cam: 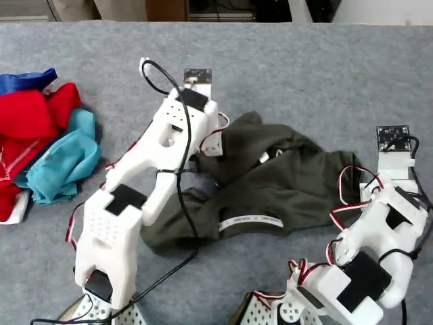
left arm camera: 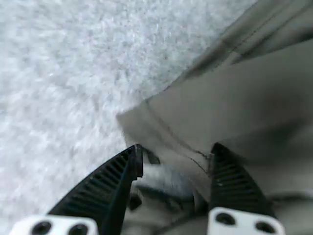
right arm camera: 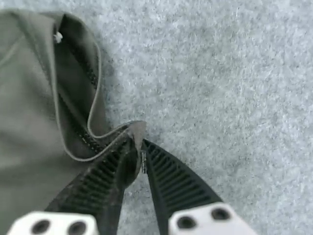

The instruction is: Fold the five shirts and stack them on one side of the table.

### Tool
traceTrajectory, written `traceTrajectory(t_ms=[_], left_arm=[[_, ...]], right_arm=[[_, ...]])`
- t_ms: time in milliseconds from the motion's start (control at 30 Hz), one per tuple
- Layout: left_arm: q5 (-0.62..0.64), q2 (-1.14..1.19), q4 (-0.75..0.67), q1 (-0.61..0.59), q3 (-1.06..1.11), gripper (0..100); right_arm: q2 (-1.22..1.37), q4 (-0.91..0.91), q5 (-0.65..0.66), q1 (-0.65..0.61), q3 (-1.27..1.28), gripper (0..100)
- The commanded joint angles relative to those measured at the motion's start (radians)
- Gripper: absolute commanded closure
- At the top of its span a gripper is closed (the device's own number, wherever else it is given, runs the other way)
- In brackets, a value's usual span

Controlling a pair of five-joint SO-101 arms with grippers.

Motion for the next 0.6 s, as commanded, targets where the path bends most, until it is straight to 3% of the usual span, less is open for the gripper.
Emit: traceTrajectory(t_ms=[0, 167, 400, 567], left_arm=[[0.011, 0.087, -0.064, 0.005, -0.041, 84], [0.011, 0.163, -0.031, 0.000, -0.135, 99], [-0.041, 0.171, 0.095, -0.031, -0.466, 98], [-0.074, 0.173, 0.101, -0.107, -0.598, 98]], right_arm=[[0.001, -0.020, -0.009, -0.018, -0.001, 99.4], [-0.001, -0.020, -0.009, -0.024, -0.001, 99.4], [0.001, -0.020, -0.008, -0.028, 0.001, 99.4], [0.002, -0.020, 0.011, -0.028, 0.001, 99.4]])
